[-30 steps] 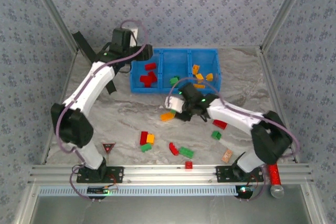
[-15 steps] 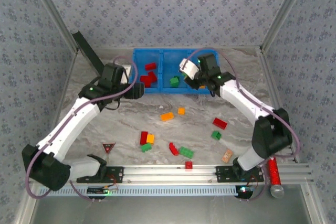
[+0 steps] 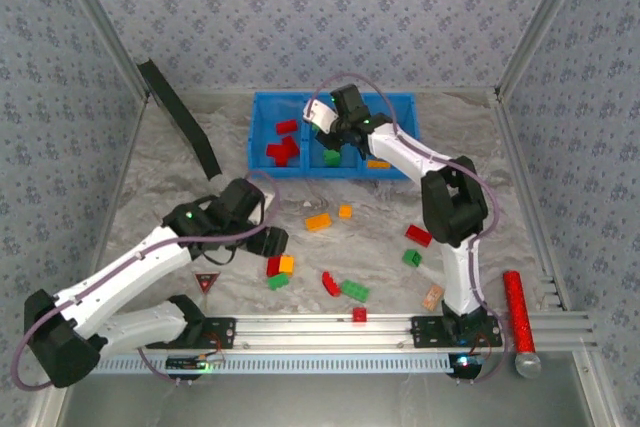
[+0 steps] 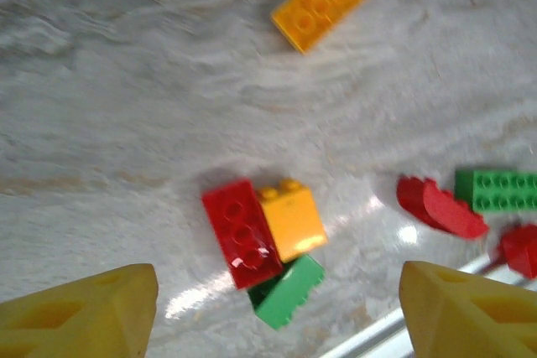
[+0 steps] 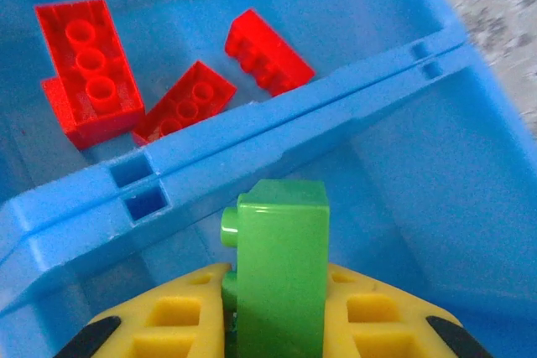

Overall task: Sort the legos into containers by color
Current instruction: Place the lego in the container.

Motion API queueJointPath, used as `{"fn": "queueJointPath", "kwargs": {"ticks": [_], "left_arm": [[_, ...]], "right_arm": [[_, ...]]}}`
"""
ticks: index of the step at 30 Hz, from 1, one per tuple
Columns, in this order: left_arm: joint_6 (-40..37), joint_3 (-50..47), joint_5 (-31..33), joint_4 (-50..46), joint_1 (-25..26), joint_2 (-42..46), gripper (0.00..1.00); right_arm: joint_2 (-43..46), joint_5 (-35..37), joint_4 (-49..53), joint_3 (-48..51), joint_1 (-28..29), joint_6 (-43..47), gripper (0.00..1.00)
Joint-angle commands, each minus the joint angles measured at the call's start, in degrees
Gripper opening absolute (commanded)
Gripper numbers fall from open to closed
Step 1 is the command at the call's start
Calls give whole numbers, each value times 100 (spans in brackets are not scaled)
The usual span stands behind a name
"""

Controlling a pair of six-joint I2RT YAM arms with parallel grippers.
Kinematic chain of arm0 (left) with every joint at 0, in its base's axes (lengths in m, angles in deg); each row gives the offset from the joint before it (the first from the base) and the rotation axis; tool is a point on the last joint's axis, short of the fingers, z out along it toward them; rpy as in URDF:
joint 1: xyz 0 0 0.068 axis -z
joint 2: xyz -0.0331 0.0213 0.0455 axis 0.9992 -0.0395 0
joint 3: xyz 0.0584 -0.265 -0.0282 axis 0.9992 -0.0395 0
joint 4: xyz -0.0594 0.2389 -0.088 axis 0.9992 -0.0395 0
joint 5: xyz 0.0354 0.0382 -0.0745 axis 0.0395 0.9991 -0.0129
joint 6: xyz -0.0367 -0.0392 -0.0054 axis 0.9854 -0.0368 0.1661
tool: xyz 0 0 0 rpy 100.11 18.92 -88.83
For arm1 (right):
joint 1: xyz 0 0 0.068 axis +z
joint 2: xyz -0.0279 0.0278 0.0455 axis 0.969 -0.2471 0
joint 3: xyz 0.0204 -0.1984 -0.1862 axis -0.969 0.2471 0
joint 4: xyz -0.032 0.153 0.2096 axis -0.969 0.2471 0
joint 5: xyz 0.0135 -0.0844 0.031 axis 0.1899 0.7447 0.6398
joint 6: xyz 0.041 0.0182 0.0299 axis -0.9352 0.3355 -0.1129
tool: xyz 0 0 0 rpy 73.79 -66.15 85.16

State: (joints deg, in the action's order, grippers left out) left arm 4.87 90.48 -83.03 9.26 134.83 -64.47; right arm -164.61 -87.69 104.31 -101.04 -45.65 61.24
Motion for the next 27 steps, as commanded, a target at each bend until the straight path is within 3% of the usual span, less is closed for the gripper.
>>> {"fn": "queueJointPath", "kwargs": {"ticks": [1,8,11,21,27], "left_arm": [[244,-295,127,-239,439,223,73],[539,-825,620,198,1730,-42,71],[611,-982,816,402,2057,-370,71],[702,-1051,1528,592,2294,-926,69],[716,-1173,1347,801,2296,-1045,68]], "right_arm": [[-299,43,346,-394,0,122,18],[-769,77,677,-757,2,224,21],[-868,80,756,-828,-7,232,22],[-727,38,862,-678,50,127,32],[-597,42,896,-529,73,144,38]]}}
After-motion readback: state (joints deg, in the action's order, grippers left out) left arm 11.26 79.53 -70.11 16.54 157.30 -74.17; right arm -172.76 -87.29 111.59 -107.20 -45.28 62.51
